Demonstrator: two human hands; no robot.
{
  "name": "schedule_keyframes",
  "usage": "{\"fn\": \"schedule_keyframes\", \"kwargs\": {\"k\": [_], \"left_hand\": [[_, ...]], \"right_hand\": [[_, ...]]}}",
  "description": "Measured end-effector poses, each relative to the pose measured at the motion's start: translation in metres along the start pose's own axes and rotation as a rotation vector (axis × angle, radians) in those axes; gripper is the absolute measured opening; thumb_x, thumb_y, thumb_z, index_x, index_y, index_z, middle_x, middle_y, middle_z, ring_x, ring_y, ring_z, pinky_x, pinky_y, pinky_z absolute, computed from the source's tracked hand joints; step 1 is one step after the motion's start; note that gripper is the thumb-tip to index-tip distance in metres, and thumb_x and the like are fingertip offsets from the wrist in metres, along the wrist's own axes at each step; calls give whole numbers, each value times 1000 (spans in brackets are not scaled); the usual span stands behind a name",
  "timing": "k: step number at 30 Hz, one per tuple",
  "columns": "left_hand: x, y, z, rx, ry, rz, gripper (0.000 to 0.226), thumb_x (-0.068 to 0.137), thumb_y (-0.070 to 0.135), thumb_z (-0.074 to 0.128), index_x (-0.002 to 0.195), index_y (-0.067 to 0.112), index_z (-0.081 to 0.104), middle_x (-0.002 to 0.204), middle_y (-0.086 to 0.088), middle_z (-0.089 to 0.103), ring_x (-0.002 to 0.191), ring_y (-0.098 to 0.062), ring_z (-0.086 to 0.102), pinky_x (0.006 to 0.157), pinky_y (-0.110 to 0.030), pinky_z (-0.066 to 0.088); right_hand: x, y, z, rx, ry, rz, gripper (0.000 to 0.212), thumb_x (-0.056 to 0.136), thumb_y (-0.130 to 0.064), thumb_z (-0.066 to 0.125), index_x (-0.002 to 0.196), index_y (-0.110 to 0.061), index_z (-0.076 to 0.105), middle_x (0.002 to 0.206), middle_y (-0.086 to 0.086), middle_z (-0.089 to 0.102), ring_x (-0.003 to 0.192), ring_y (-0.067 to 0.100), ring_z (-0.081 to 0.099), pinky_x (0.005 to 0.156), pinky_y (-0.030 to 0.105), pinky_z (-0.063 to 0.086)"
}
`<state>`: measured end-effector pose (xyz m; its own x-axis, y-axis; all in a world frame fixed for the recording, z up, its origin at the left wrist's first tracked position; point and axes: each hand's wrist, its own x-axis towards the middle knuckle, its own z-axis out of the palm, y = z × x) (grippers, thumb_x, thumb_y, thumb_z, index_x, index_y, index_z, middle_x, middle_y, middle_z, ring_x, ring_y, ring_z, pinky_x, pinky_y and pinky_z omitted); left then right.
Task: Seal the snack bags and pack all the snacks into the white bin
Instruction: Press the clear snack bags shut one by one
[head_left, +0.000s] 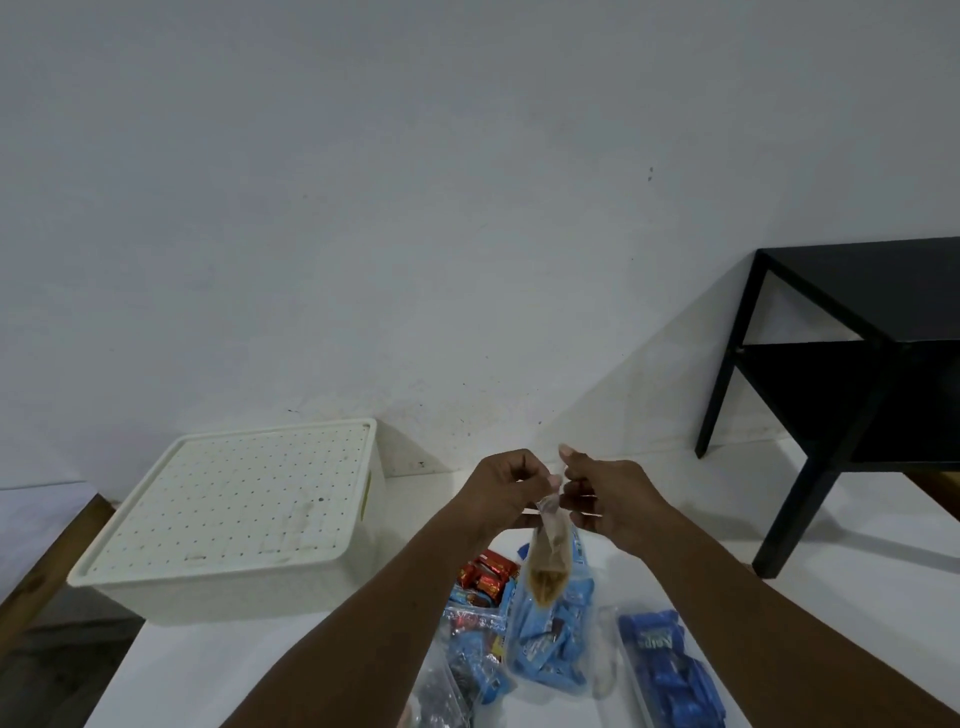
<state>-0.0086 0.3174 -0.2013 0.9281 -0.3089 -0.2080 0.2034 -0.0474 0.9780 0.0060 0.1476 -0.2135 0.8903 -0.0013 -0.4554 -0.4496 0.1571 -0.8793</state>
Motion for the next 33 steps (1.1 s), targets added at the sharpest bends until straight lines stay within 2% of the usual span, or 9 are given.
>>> {"fn": "schedule_keyframes", "kwargs": {"k": [4, 10, 17, 19, 24, 26, 29, 31, 33], "left_hand": [[-3, -7, 2, 47, 81, 17, 17, 90, 19, 71, 87, 3, 63, 93, -18, 64, 87, -28, 66, 88, -53, 58], [-5, 1, -1, -40, -11, -113, 25, 95, 34, 63, 82, 13, 68, 85, -6, 72, 77, -17, 72, 69, -31, 57], [-2, -10, -2, -225, 37, -198, 19, 94, 19, 53, 90, 5, 65, 92, -15, 65, 83, -30, 66, 76, -44, 60], [-1, -13, -1, -148, 54, -171, 20, 94, 18, 52, 89, 3, 65, 90, -16, 65, 79, -28, 66, 71, -41, 60], [0, -17, -3, 349, 101, 36, 22, 96, 22, 59, 77, 14, 67, 83, -11, 70, 74, -19, 68, 70, -32, 61], [-1, -17, -10, 369, 114, 64, 19, 94, 24, 63, 76, 18, 68, 85, -5, 71, 75, -16, 63, 67, -27, 55], [1, -19, -29, 294, 145, 43, 18, 90, 17, 61, 77, 15, 74, 106, 3, 68, 101, -14, 58, 88, -33, 45], [6, -20, -40, 277, 106, 18, 11, 87, 13, 67, 82, 14, 76, 119, 10, 63, 123, -9, 51, 104, -35, 38], [11, -20, -46, 194, -4, 21, 5, 84, 11, 73, 86, 14, 77, 115, 3, 70, 115, -7, 59, 98, -29, 44]], "right_hand": [[1, -3, 1, -18, -57, -49, 25, 92, -27, 66, 82, -4, 68, 80, 14, 65, 76, 27, 68, 63, 35, 56], [0, -5, 7, -90, -197, -167, 29, 96, -32, 58, 82, -8, 64, 86, 14, 66, 86, 31, 65, 73, 38, 58], [-3, 2, 5, -96, -260, -210, 26, 100, -27, 51, 86, -6, 59, 83, 11, 57, 79, 26, 55, 70, 36, 49], [-1, 3, 6, -133, -230, -214, 24, 100, -23, 51, 87, -4, 60, 83, 13, 59, 78, 25, 58, 70, 36, 50], [7, -3, 13, -353, -164, -254, 23, 94, -9, 46, 76, -4, 57, 79, 18, 60, 77, 25, 64, 80, 43, 57], [12, -11, 12, -378, -205, -263, 23, 93, -7, 44, 75, -1, 56, 80, 19, 57, 77, 26, 63, 81, 46, 58], [22, -31, 5, -361, -370, -195, 21, 92, -2, 47, 86, 11, 62, 85, 21, 63, 73, 24, 68, 64, 33, 60], [29, -44, 4, -249, -462, -102, 18, 91, -3, 51, 88, 8, 64, 85, 19, 65, 75, 26, 68, 64, 32, 59], [37, -53, 9, -135, -498, -59, 17, 91, -6, 53, 79, -3, 64, 80, 13, 62, 68, 22, 65, 61, 30, 57]]}}
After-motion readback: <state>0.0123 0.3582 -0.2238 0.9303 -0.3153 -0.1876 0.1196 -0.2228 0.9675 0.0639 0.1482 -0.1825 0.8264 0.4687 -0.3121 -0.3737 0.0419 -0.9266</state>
